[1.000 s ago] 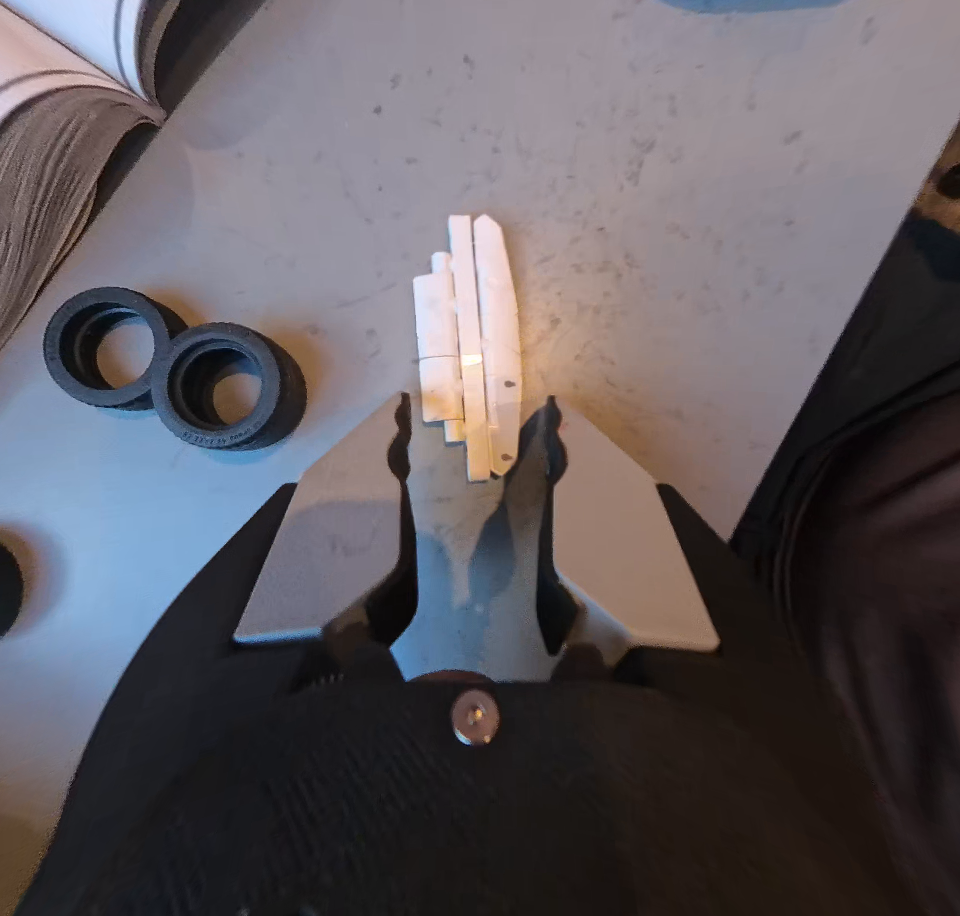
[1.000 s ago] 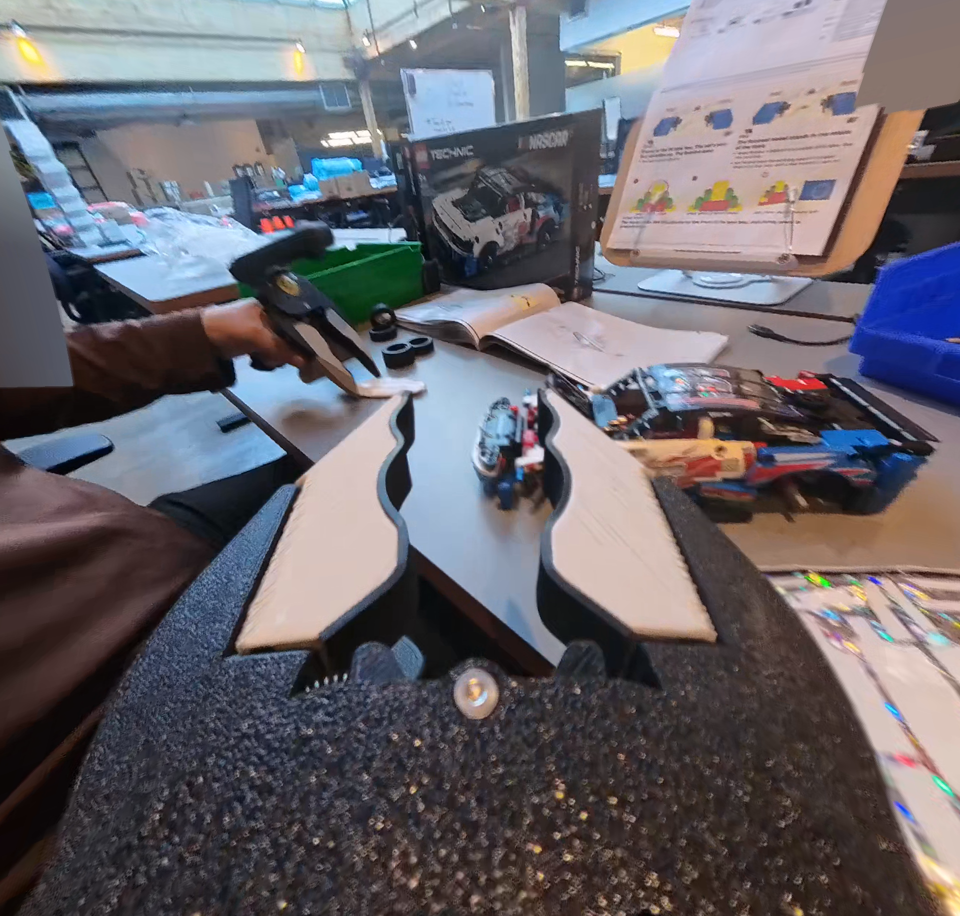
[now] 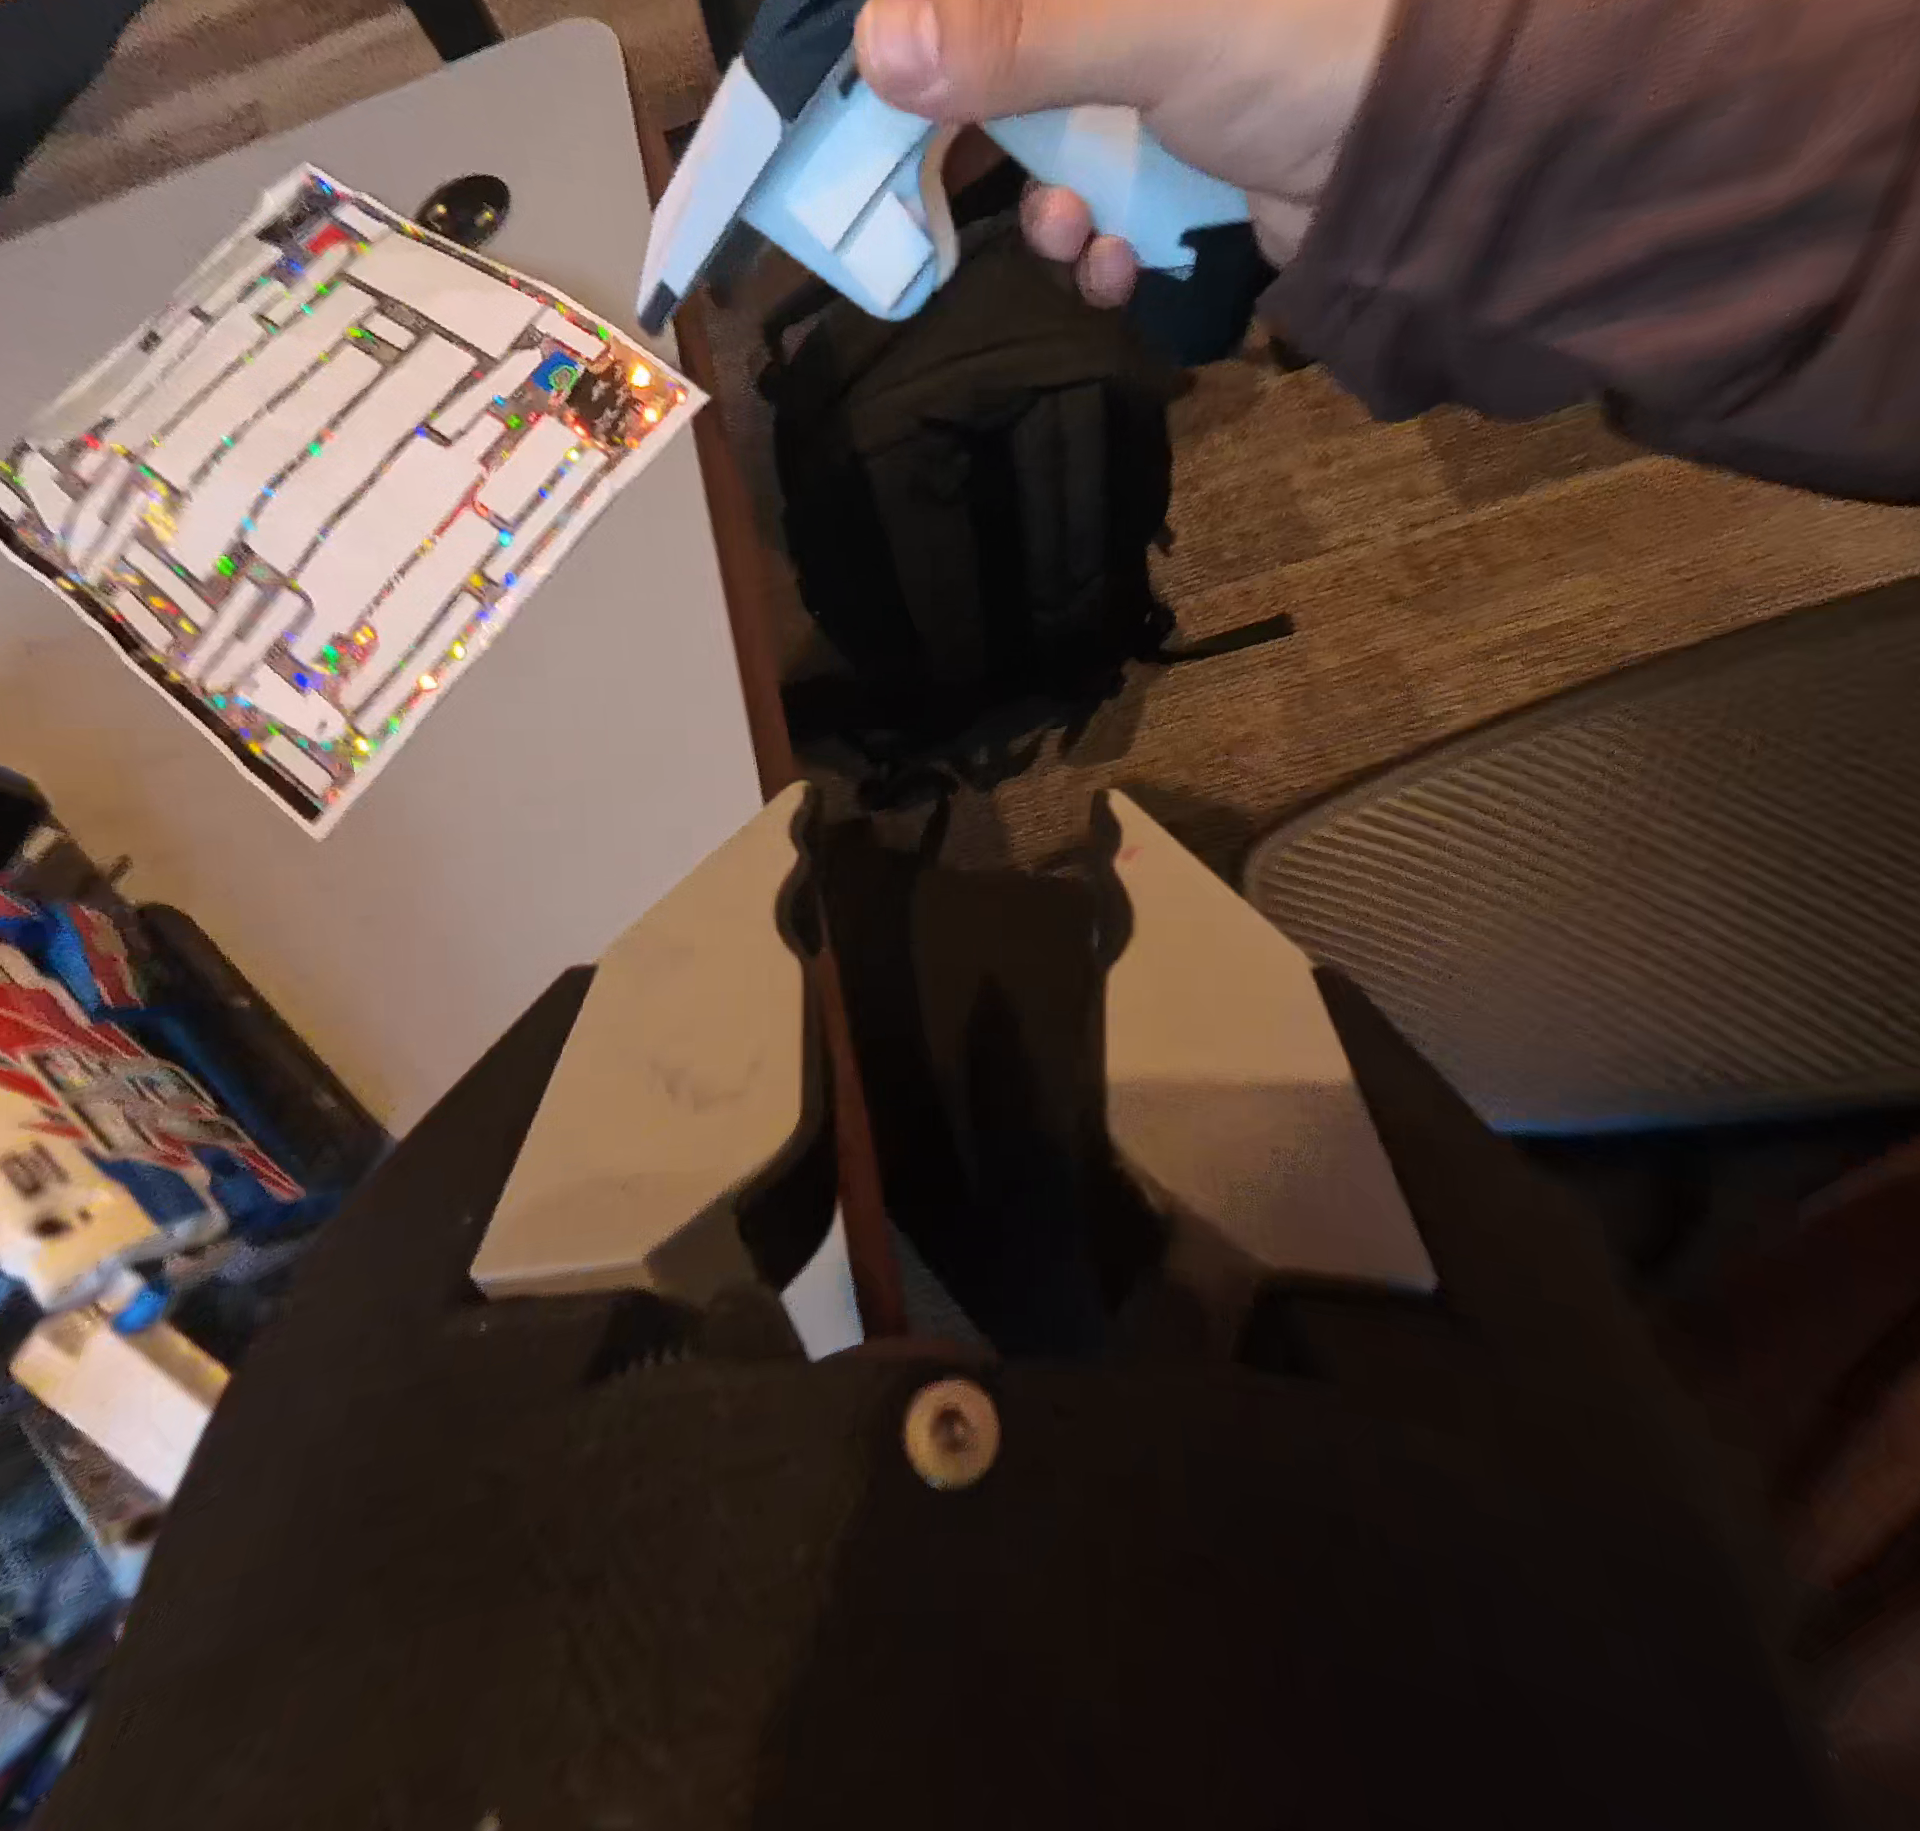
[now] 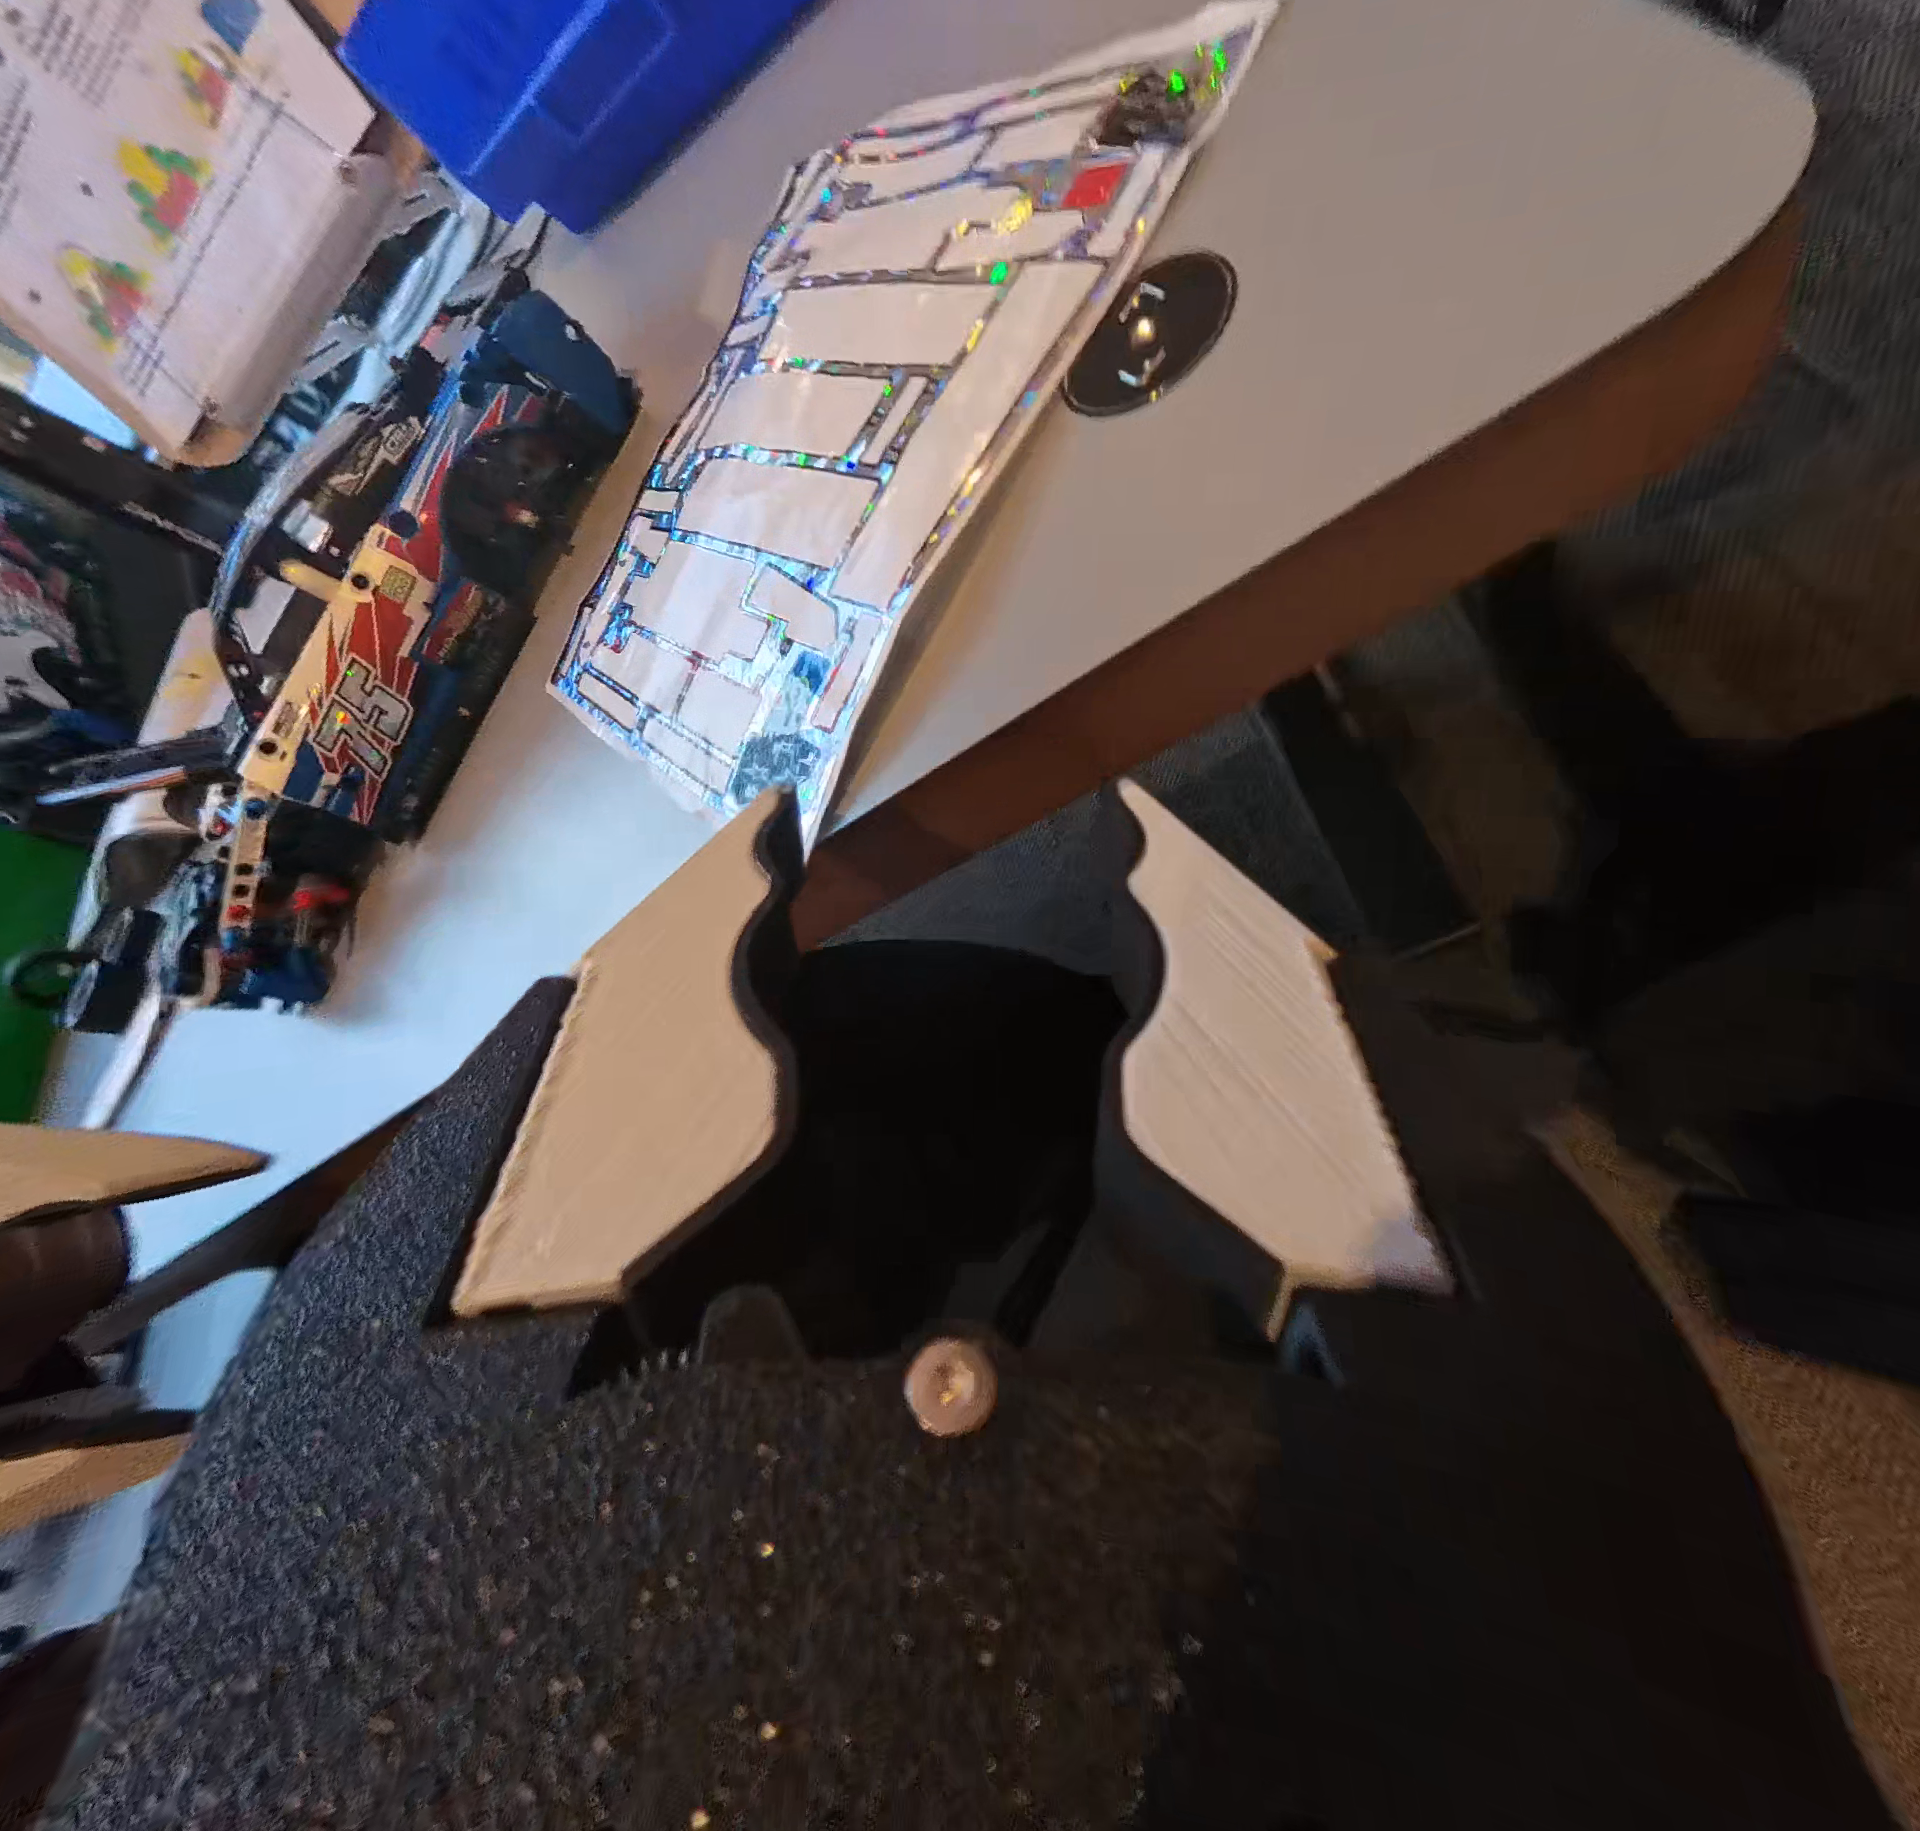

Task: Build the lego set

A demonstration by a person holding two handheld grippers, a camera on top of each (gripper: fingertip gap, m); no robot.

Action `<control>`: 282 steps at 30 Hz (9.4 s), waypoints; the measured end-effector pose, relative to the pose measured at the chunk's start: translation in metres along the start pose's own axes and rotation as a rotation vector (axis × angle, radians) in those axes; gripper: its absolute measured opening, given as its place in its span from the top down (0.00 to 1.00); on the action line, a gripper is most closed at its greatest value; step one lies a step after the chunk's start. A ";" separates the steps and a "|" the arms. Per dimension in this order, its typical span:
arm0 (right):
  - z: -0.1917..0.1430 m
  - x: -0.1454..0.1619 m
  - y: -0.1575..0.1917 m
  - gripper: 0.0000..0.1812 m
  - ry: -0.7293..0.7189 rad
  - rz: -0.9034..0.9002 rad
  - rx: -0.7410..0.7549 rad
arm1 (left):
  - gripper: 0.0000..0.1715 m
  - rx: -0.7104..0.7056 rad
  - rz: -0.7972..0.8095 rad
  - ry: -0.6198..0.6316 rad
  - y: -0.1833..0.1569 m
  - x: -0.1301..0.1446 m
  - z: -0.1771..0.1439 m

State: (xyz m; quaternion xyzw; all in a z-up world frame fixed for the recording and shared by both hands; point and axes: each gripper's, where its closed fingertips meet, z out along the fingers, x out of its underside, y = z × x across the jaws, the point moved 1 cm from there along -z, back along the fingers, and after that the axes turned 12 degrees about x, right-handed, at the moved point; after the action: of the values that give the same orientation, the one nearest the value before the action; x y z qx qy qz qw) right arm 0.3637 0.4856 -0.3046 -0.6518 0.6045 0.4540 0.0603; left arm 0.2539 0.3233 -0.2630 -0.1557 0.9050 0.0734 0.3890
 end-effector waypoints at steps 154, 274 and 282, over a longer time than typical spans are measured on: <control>-0.129 0.172 0.389 0.85 -0.031 -1.163 -1.249 | 1.00 0.242 -0.743 -0.766 -0.088 0.097 -0.236; -0.125 0.194 0.388 1.00 0.069 -1.177 -1.218 | 1.00 0.028 -0.613 -0.563 -0.095 0.101 -0.226; -0.119 0.193 0.387 1.00 -0.256 -1.485 -1.007 | 1.00 0.106 -0.751 -0.687 -0.091 0.105 -0.227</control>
State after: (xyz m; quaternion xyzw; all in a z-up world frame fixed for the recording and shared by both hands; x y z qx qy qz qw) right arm 0.0717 0.1680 -0.1810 -0.7678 -0.2528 0.5779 0.1122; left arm 0.0624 0.1562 -0.1849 -0.4170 0.6092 -0.0703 0.6708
